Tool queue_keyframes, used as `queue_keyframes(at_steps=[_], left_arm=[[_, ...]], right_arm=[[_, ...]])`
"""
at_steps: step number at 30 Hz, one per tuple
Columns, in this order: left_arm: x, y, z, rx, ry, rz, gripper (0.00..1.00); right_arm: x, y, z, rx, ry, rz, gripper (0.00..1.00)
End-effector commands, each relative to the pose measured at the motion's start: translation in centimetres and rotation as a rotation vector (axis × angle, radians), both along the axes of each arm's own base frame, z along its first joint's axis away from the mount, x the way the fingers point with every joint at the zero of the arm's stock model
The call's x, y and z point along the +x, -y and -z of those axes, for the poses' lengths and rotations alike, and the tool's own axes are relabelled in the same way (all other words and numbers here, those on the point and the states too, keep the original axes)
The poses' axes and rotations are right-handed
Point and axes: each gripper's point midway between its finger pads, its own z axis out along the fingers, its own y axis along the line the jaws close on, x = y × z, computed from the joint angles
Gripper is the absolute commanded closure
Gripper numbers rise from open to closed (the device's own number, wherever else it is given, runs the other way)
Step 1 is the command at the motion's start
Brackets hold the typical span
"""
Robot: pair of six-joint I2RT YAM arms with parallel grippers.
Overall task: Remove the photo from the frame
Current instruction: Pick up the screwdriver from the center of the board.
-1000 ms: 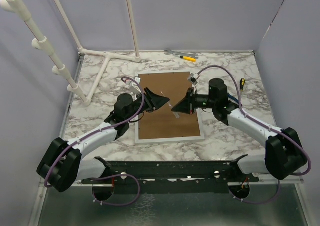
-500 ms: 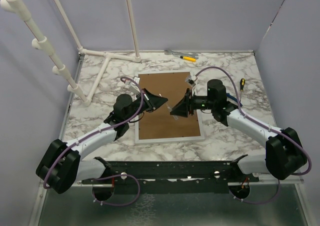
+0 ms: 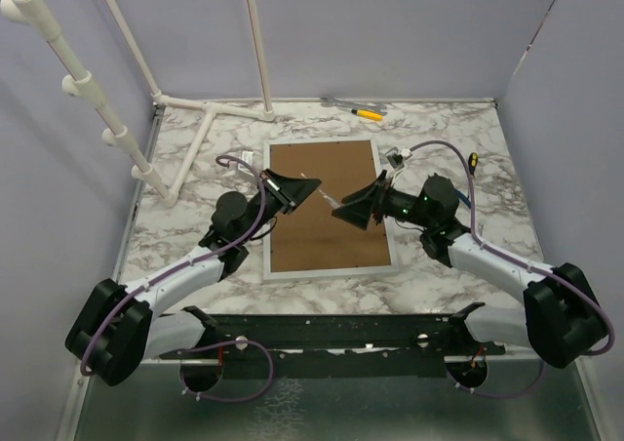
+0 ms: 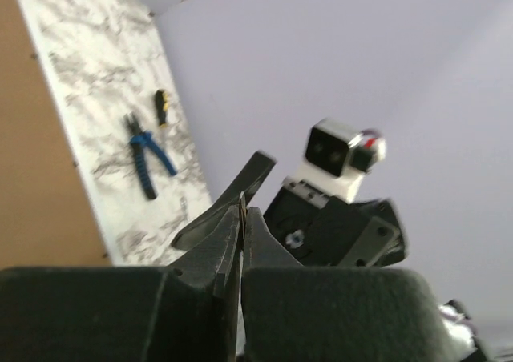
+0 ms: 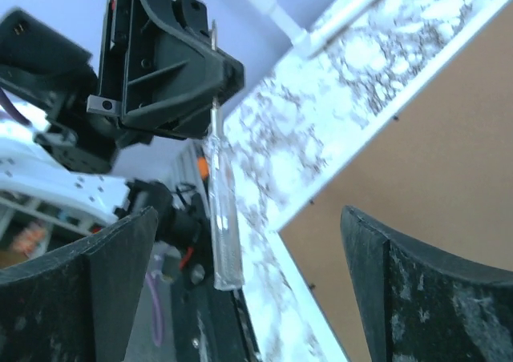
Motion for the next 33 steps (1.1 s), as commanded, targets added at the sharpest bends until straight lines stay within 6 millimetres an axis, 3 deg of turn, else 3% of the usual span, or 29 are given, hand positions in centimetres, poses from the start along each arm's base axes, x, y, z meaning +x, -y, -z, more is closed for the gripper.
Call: queue_keyframes(at_steps=[1, 5, 7, 14, 23, 33], left_arm=[[0.6, -2.1, -5.3, -0.239, 0.039, -0.105, 1.0], [1.1, -3.3, -7.2, -0.339, 0.036, -0.164, 1.0], [1.2, -3.7, -7.8, -0.357, 0.045, -0.186, 1.0], [1.5, -4.1, -8.1, -0.385, 0.038, -0.211, 1.0], [1.6, -4.1, -7.5, -0.396, 0.015, -0.216, 1.0], [1.5, -4.1, -7.6, -0.396, 0.02, -0.212, 1.0]], right_arm=[[0.1, 0.2, -6.5, 0.294, 0.023, 0.074, 0.0], [0.6, 0.0, -8.1, 0.37, 0.004, 0.113, 0.03], [1.0, -0.1, -8.6, 0.395, -0.016, 0.129, 0.1], [1.9, -0.5, -10.5, 0.434, -0.029, 0.169, 0.2], [3.5, -2.3, -9.8, 0.385, -0.091, 0.186, 0.4], [3.4, -3.8, -8.7, 0.359, -0.123, 0.121, 0.5]])
